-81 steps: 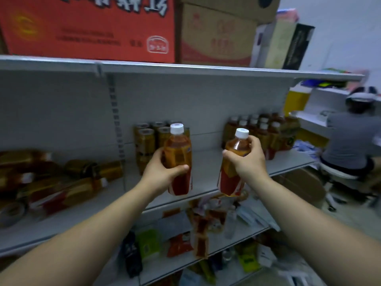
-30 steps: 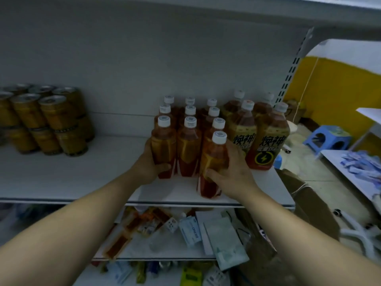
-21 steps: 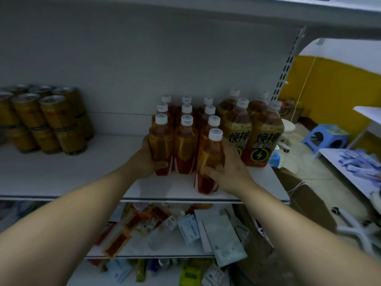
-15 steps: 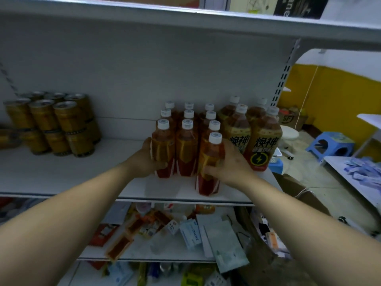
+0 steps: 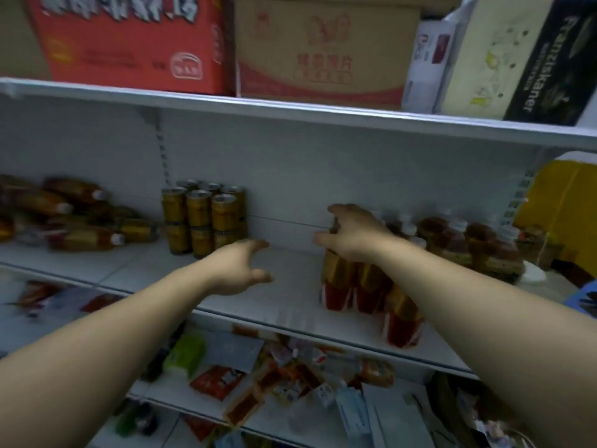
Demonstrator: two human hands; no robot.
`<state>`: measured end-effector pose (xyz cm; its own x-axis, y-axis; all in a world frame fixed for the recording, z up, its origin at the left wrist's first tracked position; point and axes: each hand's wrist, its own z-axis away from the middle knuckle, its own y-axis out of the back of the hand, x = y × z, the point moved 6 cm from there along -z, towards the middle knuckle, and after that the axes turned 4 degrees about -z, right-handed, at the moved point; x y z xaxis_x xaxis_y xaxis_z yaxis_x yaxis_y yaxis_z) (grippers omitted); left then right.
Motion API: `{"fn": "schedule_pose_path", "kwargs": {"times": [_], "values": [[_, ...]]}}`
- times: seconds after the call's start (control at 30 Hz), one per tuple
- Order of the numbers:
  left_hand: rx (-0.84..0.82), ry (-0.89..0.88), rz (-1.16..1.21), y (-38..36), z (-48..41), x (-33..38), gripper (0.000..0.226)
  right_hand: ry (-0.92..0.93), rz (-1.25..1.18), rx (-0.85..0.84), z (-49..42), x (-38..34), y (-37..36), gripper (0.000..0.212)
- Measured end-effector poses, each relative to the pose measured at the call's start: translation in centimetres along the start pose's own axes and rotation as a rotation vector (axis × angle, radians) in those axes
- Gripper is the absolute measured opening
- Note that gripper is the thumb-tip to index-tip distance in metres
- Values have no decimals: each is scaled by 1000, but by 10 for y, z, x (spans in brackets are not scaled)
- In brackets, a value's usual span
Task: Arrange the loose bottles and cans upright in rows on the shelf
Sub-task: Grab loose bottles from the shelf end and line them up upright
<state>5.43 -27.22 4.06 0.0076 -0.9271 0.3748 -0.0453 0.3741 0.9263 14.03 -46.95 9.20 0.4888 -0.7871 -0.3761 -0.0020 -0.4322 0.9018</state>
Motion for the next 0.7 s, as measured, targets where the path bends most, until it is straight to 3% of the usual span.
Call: {"fn": "schedule_pose_path", "kwargs": {"times": [0.13,0.3,0.5,0.7], "values": [[8,43,-74,40,28,-74,79,72,-3,-51,-39,-90,-38,81],[8,148,-86,85,69,-190,80,205,-163,-114,-78,-218,-100,48],[-45,250,-99,124,115,-318,77,212,-175,-179,-114,-325,-176,75],[-64,317,-105,135,121,-410,76,236,-179,-230,-155,-392,-238,70]]}}
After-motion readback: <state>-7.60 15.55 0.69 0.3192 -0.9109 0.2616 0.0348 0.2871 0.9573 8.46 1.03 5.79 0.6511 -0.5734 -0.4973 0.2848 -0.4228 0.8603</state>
